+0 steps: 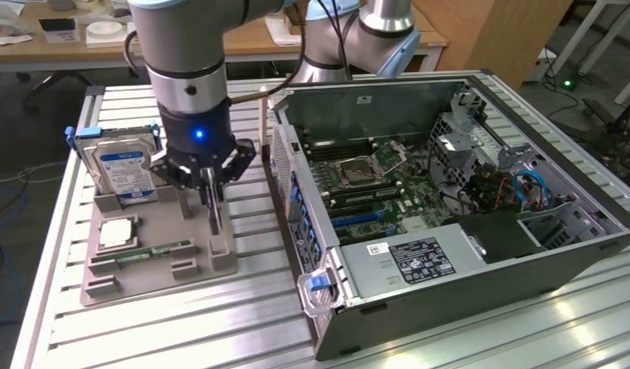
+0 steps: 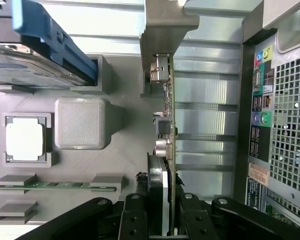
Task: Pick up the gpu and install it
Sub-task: 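Pick up the gpu and move the gpu toward the slot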
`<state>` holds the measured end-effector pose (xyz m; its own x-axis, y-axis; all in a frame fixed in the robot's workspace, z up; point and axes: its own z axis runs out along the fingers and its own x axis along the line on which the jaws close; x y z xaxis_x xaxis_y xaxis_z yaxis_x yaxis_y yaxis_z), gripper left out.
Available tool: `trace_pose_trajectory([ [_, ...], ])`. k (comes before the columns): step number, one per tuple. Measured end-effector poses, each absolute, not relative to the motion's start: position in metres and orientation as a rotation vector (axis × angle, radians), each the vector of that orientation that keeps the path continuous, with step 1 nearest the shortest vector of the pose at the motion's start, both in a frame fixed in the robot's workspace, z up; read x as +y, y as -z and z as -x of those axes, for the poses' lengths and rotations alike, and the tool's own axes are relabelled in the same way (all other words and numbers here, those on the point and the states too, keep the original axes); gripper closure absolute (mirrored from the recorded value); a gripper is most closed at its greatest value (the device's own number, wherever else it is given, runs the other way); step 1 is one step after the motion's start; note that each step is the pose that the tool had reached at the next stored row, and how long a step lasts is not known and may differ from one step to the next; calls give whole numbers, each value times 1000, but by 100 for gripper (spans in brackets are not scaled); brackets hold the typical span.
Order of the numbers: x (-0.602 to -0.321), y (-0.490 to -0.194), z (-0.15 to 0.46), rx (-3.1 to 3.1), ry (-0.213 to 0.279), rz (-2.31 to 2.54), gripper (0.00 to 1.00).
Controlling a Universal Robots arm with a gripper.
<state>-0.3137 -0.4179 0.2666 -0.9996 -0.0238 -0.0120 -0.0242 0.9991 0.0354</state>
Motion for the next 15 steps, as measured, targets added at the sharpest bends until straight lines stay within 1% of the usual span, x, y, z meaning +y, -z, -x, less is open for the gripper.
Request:
trace_pose_trajectory([
  [15, -418, -314, 314, 3129, -56, 38, 72],
])
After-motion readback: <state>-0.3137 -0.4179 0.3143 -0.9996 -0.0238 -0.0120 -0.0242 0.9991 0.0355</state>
